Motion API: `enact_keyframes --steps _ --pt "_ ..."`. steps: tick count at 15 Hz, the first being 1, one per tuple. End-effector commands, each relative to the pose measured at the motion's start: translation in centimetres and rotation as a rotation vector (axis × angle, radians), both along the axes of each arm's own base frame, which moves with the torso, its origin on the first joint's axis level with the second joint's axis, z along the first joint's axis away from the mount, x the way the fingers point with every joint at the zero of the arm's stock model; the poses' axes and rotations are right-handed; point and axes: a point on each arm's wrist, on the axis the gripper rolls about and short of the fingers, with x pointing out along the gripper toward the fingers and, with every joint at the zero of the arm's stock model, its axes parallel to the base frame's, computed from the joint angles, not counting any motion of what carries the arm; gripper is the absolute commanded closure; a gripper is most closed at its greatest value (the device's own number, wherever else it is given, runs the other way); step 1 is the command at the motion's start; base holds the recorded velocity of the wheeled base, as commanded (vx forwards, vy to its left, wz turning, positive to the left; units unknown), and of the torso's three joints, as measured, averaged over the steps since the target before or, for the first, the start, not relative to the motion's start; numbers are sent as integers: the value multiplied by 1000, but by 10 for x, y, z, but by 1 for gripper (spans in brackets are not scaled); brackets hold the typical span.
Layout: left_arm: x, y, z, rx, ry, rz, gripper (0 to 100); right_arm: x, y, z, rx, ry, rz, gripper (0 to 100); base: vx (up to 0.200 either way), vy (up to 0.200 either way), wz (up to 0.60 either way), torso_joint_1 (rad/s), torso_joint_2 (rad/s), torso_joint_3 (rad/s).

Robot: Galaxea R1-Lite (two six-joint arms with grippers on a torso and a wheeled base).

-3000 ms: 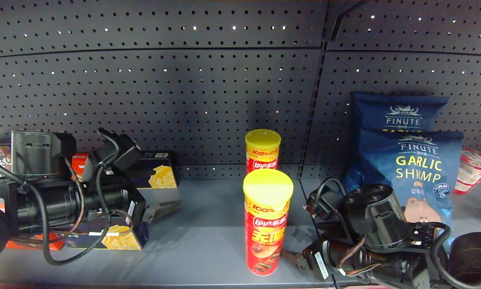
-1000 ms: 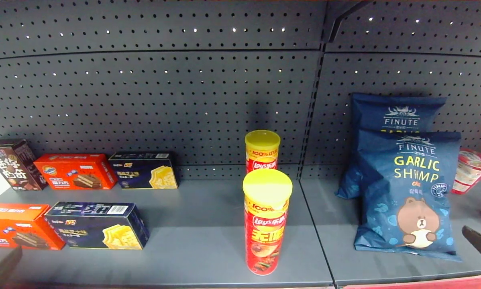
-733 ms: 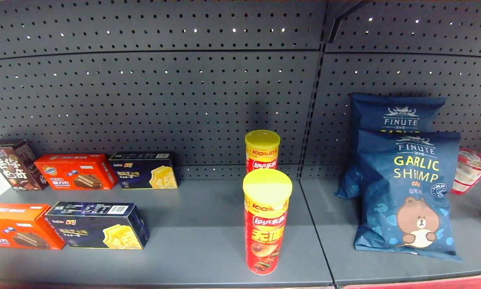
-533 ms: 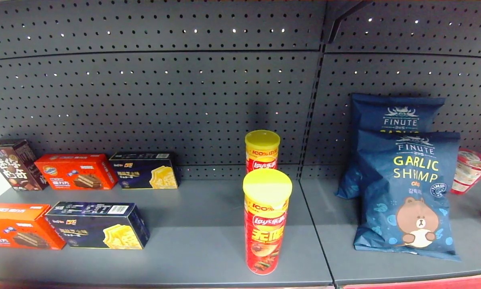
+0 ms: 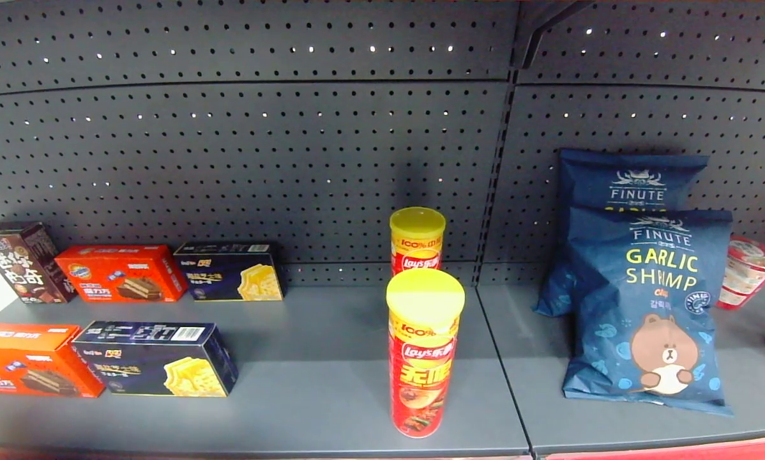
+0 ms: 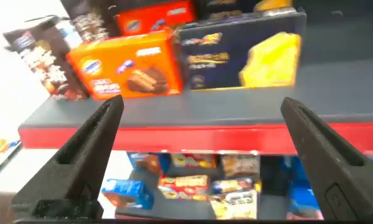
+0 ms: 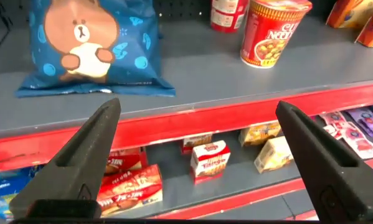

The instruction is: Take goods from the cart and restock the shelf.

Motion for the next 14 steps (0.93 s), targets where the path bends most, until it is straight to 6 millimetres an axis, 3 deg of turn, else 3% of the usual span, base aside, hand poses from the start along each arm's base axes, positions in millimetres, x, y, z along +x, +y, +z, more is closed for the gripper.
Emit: enact_keyframes --steps 1,2,4,11,14 --pt "1 0 -6 -56 1 -16 0 -3 1 -8 6 -39 -9 0 0 0 0 0 0 0" --pt "1 0 -5 -190 -31 -25 0 -3 1 -7 7 -50 -5 0 0 0 0 0 0 0" --pt "1 0 -5 -261 -48 -27 0 -3 1 -7 22 -58 -4 0 0 0 0 0 0 0" --pt "4 1 -6 -231 -97 -29 0 -3 1 -7 4 -53 -4 0 0 0 0 0 0 0" --pt "2 4 -6 -203 -102 136 0 -3 1 -7 9 -54 -2 0 0 0 0 0 0 0"
